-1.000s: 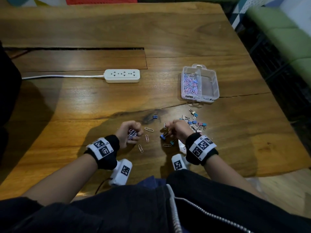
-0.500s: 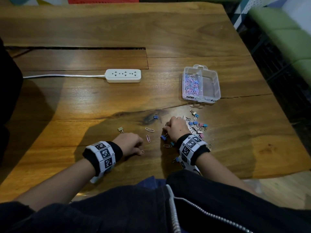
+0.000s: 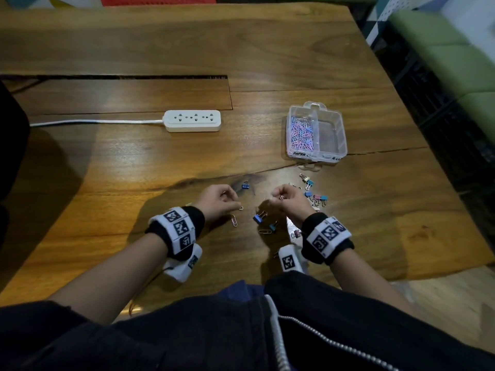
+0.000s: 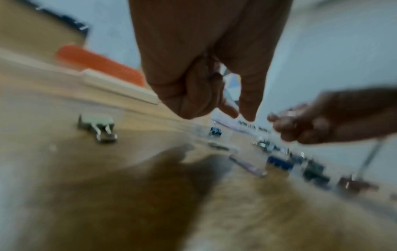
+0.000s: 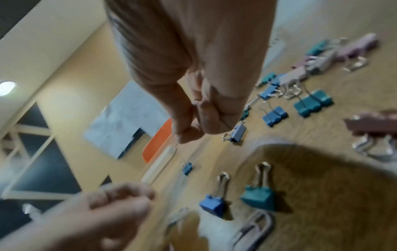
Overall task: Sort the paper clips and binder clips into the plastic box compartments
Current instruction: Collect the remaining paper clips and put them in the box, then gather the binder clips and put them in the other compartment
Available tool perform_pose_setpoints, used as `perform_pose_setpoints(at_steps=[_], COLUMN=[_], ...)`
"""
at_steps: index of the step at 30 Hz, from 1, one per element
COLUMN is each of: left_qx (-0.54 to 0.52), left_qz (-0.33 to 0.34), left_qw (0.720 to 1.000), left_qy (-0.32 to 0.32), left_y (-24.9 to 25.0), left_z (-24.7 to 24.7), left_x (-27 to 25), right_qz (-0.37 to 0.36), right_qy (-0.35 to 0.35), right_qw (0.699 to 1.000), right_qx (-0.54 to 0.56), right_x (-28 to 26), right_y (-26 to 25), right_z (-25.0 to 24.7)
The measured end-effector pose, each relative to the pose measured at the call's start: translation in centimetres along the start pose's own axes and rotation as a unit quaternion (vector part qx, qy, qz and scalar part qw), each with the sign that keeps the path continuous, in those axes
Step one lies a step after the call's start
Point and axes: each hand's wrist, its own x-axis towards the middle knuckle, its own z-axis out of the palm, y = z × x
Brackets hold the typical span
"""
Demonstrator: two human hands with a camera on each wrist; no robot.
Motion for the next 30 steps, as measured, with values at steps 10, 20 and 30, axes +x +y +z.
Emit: perform_pose_setpoints(at_steps=[10,20,30], left_qx=[0.415,-0.38,0.397], left_qz=[0.079,-0.081,0.071], left_qw=[0.906,0.914,0.908], left_qy=[-0.014,-0.118,-0.116], left_y=[0.3,0.3,0.6], left_z=[1.1,0.0,0.3], left_x=[1.3,0.0,0.3], right_qz=[0.121,-0.065,-0.115], right_qy=[-0.129,-0.037,-0.05], right_qw=[0.959,0.921,0.837], right_qx=[0.221,-0.381,-0.533], right_x=[-1.7,-3.0,-2.8], right_y=[1.4,3.1,3.3], right_z=[-1.6,0.9,1.8])
